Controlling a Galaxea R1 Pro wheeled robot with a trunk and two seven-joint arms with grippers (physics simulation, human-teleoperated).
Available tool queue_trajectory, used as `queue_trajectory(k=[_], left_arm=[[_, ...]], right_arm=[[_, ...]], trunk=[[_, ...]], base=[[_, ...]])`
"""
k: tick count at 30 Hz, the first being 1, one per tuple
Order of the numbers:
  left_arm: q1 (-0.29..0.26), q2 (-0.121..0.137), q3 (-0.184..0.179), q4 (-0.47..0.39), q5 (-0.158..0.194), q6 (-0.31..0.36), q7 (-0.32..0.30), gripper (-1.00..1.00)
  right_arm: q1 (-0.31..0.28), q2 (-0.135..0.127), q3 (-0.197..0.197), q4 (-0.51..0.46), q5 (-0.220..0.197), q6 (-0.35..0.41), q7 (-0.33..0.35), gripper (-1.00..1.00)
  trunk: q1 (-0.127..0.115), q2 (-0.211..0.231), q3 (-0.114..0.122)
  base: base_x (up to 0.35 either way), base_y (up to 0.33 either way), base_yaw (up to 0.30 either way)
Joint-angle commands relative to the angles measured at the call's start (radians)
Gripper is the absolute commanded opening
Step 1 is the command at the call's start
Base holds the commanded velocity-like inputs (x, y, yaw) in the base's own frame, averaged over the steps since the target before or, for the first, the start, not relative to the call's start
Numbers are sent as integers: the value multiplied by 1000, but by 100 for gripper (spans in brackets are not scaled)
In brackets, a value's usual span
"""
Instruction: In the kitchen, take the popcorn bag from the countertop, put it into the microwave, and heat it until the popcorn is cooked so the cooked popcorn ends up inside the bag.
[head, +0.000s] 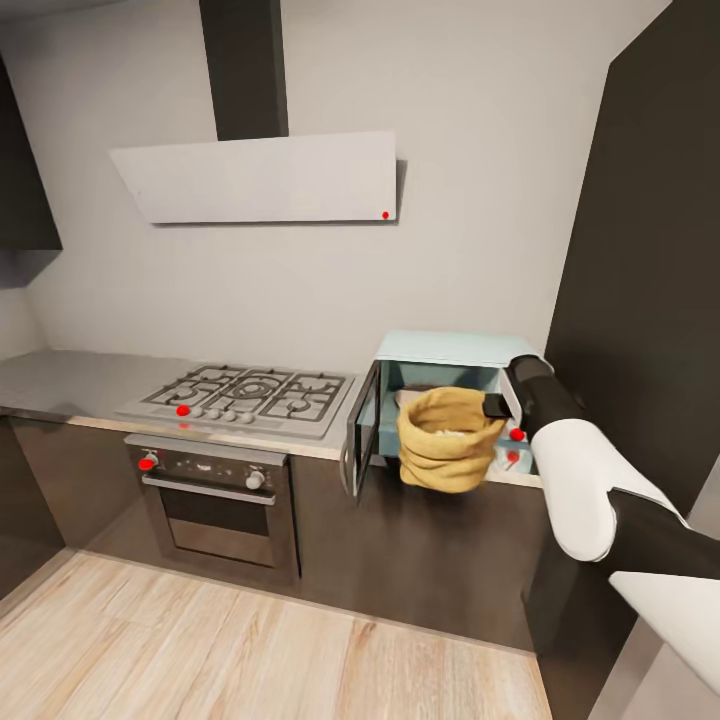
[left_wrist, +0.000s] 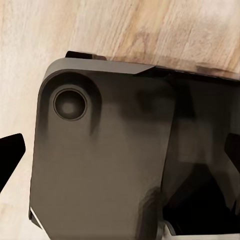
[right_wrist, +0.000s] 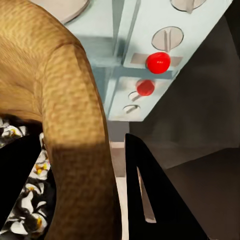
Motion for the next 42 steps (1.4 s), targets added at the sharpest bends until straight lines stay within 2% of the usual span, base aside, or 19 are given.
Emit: queue_trajectory(k=[1,6,10,19,26,27,42], left_arm=[[0,0,2,-1,7,-1,0,100],[0,0,2,-1,7,-1,0,100],[0,1,5,-1,8,-1,0,100],[0,1,5,-3,7,-1,-2,100],[0,1,5,-3,8,-1,-2,100],[0,1,5,-3,8,-1,-2,100],[0,1,5,-2,9,5,-8,100]], right_arm=[[-1,3,-5,0,-4,-11,-7,-100],[-1,7,-5,3,-5,-30,-7,-100],[-1,25,-10,-3,-4,-20,-16,-100],[-1,12,-10,-11,-1,-36,-31,-100],[-1,26,-50,-3,-4,-61,-69,-100],[-1,26,-115,-3,-5,-62,-96,-100],[-1,25,-116,-3,-4,-62,-96,-100]], trunk=[[0,-1,-1],[0,-1,-1],[0,-1,-1],[0,-1,-1],[0,-1,-1],[0,-1,-1],[0,-1,-1]], base=[[0,0,0],[0,0,0],[0,0,0],[0,0,0],[0,0,0],[0,0,0],[37,0,0]])
